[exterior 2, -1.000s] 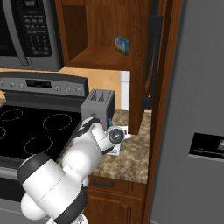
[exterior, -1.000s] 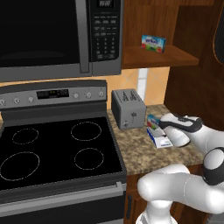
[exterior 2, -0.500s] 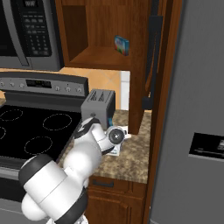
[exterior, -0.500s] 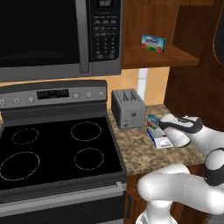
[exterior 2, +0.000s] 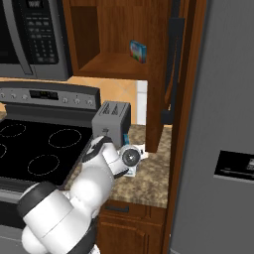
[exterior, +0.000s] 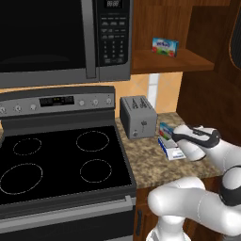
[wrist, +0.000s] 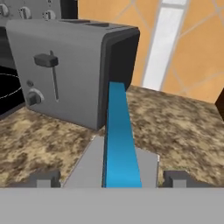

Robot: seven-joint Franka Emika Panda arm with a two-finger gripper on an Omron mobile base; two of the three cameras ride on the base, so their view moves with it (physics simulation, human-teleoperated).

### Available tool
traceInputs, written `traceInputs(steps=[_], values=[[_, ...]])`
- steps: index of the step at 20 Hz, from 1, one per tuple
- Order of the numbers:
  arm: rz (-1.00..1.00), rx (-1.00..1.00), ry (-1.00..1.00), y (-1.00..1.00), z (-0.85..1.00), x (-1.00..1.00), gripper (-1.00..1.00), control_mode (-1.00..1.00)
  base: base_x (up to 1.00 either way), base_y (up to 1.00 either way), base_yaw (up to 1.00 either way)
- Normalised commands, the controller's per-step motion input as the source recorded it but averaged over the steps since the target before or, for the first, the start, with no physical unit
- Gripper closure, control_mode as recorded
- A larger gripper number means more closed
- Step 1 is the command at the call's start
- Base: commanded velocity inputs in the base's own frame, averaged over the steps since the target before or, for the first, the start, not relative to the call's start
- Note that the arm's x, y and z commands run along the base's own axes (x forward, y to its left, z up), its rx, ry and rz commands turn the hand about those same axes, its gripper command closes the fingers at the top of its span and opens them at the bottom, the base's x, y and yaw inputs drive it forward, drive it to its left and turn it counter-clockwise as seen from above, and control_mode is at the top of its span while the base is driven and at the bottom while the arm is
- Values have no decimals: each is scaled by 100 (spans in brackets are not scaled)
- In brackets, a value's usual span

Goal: Pick the boxed food and place it on the digital scale for weighing, and close the cabinet.

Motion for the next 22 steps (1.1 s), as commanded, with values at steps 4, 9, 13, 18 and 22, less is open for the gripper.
traceInputs(steps=[4, 9, 13, 18, 22], values=[[0, 0, -24, 0, 13, -19, -100, -100, 0, 0, 0], [0, 0, -32, 0, 35, -53, -100, -100, 0, 0, 0], [0, 0, -41, 0, 67, -59, -100, -100, 0, 0, 0], [0, -4, -30, 15, 100, -50, -100, -100, 0, 0, 0], [-1, -19, -13, 65, 100, -22, -100, -100, 0, 0, 0]])
